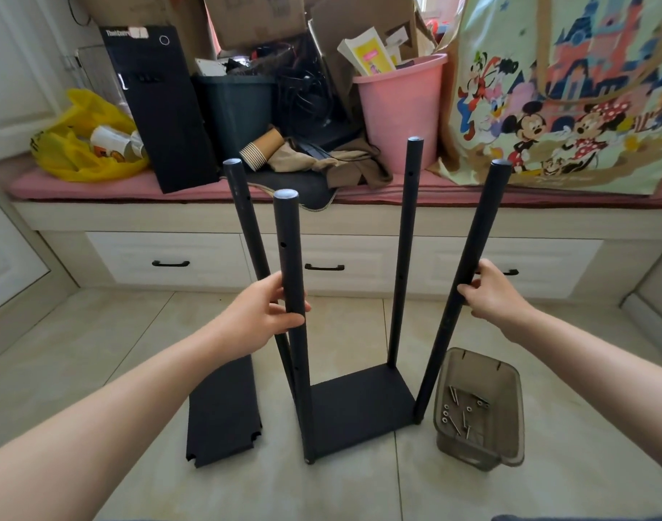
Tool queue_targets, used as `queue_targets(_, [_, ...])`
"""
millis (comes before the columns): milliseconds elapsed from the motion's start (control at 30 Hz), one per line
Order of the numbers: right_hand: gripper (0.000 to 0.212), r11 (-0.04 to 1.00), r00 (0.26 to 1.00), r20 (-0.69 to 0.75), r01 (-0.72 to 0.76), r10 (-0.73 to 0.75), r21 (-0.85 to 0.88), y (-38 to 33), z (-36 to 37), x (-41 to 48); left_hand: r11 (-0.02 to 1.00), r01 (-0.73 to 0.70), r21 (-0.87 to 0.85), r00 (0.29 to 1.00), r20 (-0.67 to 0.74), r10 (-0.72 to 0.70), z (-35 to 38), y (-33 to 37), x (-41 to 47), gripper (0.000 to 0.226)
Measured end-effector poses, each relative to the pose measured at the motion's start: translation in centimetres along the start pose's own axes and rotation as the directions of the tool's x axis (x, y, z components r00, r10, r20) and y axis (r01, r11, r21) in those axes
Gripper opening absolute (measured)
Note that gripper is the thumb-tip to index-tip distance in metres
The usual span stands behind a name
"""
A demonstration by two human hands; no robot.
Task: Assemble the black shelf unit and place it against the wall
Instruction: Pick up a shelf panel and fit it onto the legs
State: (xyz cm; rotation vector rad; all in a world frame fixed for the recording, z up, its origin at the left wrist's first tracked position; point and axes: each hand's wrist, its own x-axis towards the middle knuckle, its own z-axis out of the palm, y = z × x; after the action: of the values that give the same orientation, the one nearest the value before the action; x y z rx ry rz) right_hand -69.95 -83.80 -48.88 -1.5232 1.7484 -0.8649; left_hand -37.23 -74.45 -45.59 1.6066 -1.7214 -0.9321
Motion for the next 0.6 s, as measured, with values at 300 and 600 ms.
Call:
queue_targets(300, [0.036,0.990,0.990,-0.055,0.128,-0.131,-0.058,-0.6,2.1,-1.6,0.998,-0.006,0.058,0.955,-0.296,0.023,-1.2,-2.1,1.5,0.048])
queue_targets(600, [0.037,0.983,0.985,-0.048,0.160,-0.165,-0.087,-0.6,2.0,-1.9,1.000,0.008,0.023,0.948,-0.318,0.000,-1.3,-2.9,1.8,0.051])
